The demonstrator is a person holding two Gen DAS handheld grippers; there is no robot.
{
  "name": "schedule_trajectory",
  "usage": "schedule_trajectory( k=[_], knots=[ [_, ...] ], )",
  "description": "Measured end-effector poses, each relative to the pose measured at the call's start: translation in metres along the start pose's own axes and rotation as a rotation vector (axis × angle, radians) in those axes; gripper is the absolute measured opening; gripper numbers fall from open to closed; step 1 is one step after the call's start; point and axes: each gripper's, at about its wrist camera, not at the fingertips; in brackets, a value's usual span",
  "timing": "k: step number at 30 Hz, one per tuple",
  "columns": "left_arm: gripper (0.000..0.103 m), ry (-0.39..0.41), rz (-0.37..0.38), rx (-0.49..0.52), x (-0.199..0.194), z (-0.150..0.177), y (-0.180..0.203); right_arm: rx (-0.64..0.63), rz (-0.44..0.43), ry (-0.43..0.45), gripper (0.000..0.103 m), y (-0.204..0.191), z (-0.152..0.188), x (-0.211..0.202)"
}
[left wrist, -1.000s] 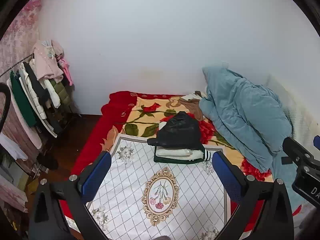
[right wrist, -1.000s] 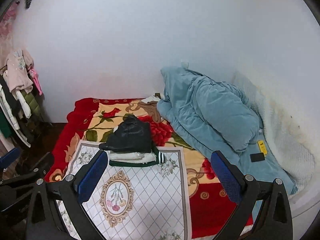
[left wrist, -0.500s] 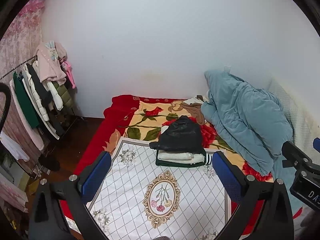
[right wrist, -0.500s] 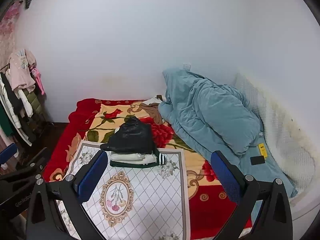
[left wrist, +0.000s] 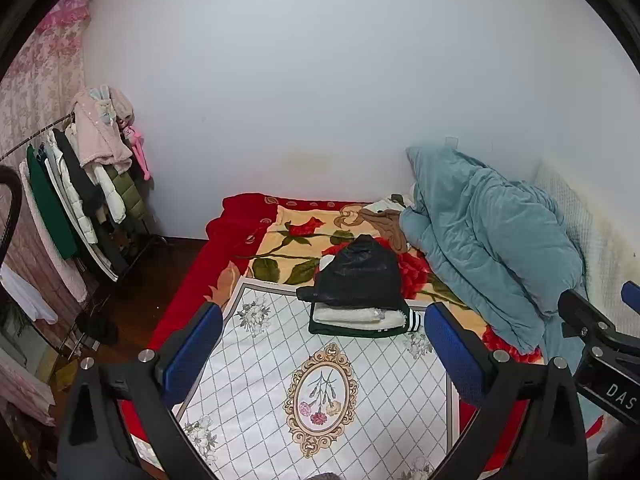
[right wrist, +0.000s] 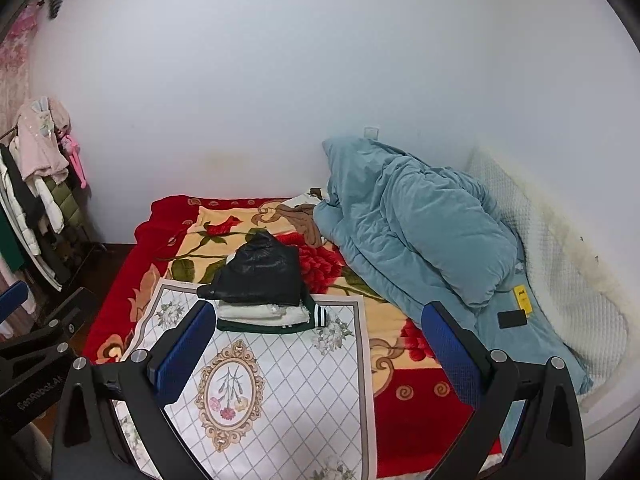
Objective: Fold large clothes
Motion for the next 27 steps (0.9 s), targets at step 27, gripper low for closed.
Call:
schedule_trajectory(
  k=[27],
  knots=[
    [0.103,0.006,-0.014,-0.010,-0.011,-0.004,0.005,-0.012,0.003,0.005,0.103,0.007,0.006,-0.004]
  ],
)
Point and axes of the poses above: each gripper's, at about its wrist camera, not at the fingertips, and x roughly the way its jaws point, y to its right, z to its underside, and after that the axes turned 13 degrees about z, right-handed
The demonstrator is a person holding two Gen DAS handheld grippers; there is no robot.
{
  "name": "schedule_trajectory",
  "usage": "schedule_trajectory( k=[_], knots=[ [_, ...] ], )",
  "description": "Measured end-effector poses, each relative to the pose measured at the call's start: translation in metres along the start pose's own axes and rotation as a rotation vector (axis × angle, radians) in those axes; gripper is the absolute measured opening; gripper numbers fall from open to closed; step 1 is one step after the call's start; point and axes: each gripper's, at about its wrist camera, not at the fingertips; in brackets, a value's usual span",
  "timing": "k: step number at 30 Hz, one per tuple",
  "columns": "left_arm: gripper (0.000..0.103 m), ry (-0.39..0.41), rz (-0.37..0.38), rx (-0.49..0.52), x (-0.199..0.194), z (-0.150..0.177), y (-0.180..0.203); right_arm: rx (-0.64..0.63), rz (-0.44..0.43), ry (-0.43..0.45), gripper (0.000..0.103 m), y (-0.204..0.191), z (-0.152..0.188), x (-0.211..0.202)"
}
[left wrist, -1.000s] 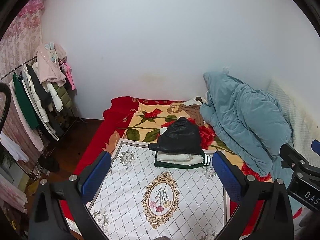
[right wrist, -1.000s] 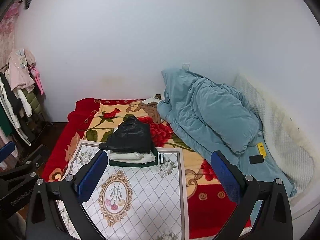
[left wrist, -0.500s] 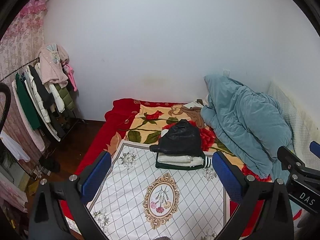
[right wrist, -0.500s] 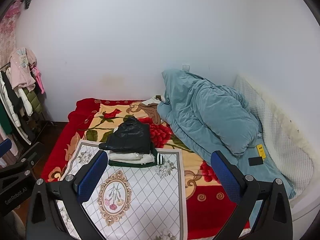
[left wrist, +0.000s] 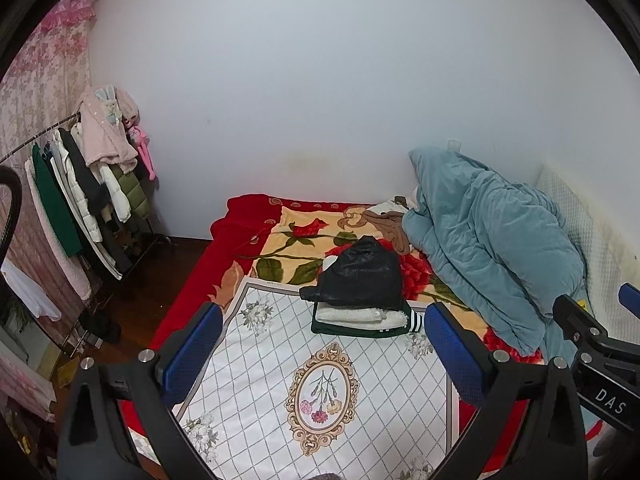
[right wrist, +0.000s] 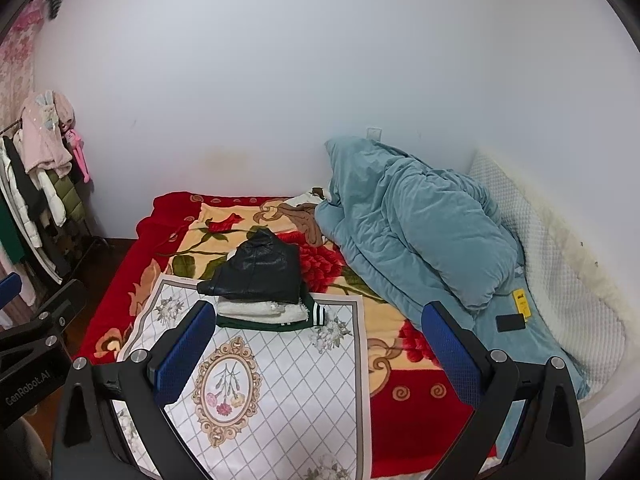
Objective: Fold large clothes
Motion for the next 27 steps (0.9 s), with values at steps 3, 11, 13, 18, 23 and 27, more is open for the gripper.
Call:
schedule_trajectory(
  k=[3,11,13,18,23,27],
  knots=[
    [0.103,0.001,-0.001,0.001,-0.0001,0.0015,-0.0006,0.000,-0.001,-0.001,0.103,-0.0001,0.0007,-0.0006],
    [0.103,0.001,-0.001,0.001,0.0001,0.0019,-0.0002,-0.004,0.001,0.001,0.103,0.0004,0.0011,0.0000],
    [0.103,0.002,-0.001,0.002,-0.0003,0.0011,0.0004,-0.003,-0.001,0.000,0.103,-0.0013,0.0002,0.0001],
    [0.103,0.007,-0.008,-0.003,-0.0026,0.0048,-0.0014,-0.004,-0.002,-0.002,0.103,-0.0007,0.0015,-0.0005],
    [0.103,0.004,-0.007,-0.003,-0.0034,0.0052,-0.0030,-0.012,-0.007,-0.001,0.103,0.0002,0.0035,0.0015],
    [0.103,0.002,-0.014,-0.003,-0.0044,0.0060,-0.0040,-0.015,-0.009,0.001,0.103,-0.0009,0.0035,0.0026]
  ],
)
Point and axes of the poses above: each gripper's, at about its wrist camera, not at the fingertips, and x roughly the way its jaws point, y to its right, z to its underside, and after that the axes turned 13 degrees about z, right-handed
